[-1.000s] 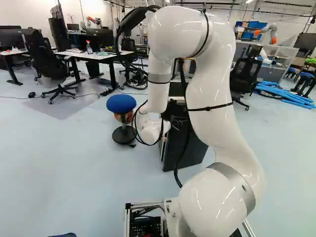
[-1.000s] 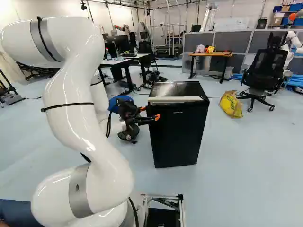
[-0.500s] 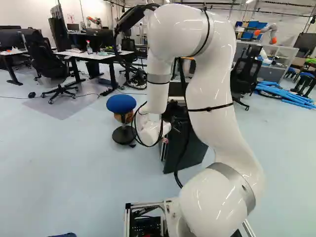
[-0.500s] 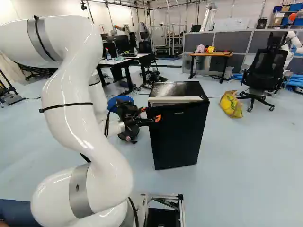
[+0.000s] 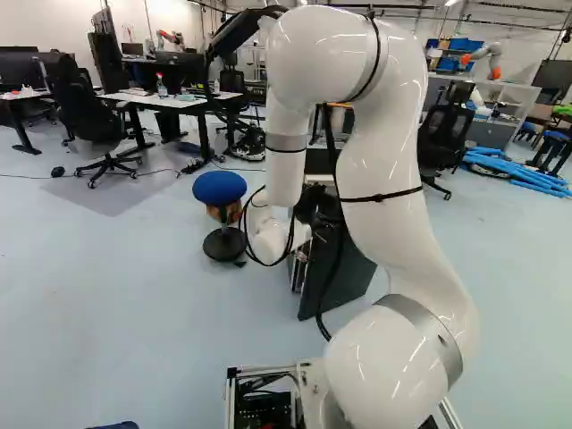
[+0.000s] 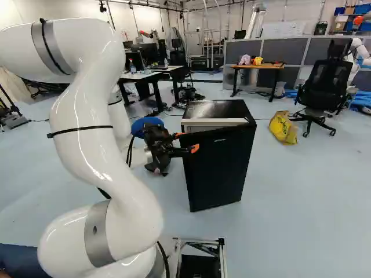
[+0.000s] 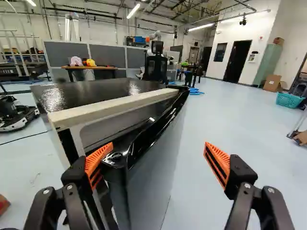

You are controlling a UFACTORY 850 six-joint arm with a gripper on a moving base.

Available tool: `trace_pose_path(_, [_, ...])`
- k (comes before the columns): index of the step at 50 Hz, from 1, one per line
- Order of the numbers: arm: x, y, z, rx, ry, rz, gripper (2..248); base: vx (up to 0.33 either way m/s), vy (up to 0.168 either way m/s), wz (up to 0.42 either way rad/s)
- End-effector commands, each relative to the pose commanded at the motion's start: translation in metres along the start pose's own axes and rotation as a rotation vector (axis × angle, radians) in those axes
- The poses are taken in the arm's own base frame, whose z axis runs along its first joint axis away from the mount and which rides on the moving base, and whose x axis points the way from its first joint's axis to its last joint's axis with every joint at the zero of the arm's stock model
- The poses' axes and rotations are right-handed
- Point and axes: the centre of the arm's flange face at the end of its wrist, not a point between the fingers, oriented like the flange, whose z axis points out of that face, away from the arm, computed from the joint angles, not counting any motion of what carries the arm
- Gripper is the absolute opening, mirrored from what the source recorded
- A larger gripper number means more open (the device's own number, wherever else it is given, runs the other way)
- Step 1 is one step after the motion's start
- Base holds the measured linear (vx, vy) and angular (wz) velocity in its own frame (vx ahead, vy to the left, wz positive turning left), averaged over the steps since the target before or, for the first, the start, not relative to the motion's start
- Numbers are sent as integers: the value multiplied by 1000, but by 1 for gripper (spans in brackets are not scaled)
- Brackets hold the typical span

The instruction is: Grab a drink from the fridge

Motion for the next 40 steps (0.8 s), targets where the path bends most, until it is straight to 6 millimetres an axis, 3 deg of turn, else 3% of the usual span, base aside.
trace_pose_path(40, [-7, 22, -3, -253, -76, 29, 247, 0, 0, 0])
